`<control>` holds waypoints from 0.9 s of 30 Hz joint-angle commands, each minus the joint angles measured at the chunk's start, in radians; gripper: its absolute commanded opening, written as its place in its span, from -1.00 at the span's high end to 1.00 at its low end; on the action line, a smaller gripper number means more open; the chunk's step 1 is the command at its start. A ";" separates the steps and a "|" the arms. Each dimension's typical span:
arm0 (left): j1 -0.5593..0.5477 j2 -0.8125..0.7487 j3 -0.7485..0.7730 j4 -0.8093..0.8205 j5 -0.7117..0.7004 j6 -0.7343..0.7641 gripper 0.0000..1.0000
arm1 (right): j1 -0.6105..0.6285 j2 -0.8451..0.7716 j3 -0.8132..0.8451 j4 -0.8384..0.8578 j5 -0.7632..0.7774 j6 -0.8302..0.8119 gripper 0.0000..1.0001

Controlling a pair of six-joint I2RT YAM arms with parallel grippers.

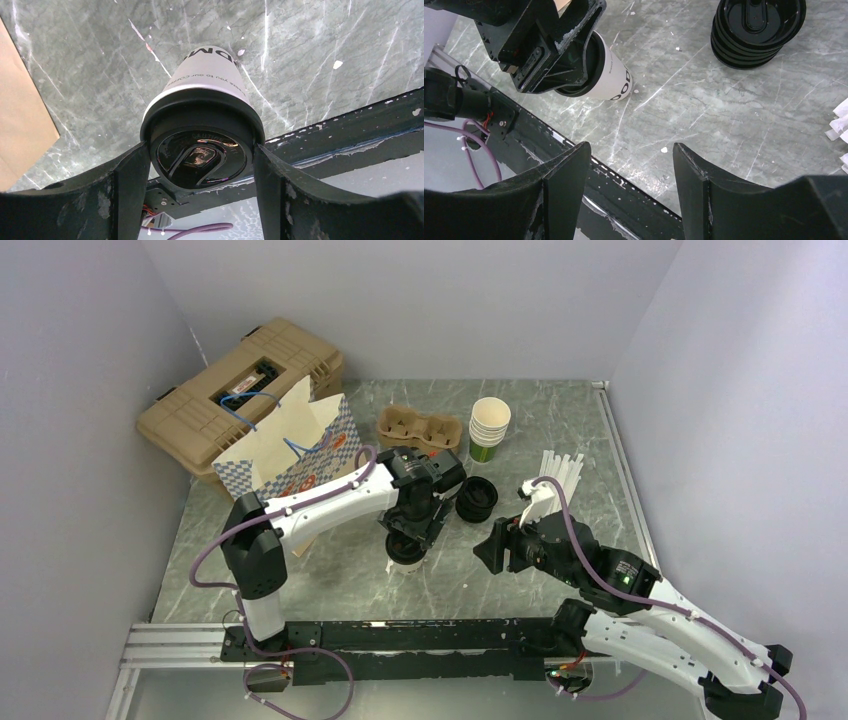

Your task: Pack the takeout coffee

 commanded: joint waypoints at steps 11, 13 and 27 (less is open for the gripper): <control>-0.008 -0.023 0.030 -0.006 -0.015 0.007 -0.36 | 0.002 0.009 0.007 0.034 -0.010 0.009 -0.33; -0.008 -0.023 0.032 -0.007 -0.014 0.008 -0.37 | 0.002 0.009 0.008 0.032 -0.011 0.010 -0.33; -0.008 -0.027 0.049 -0.014 -0.022 0.013 -0.98 | 0.002 0.006 0.006 0.031 -0.011 0.013 -0.34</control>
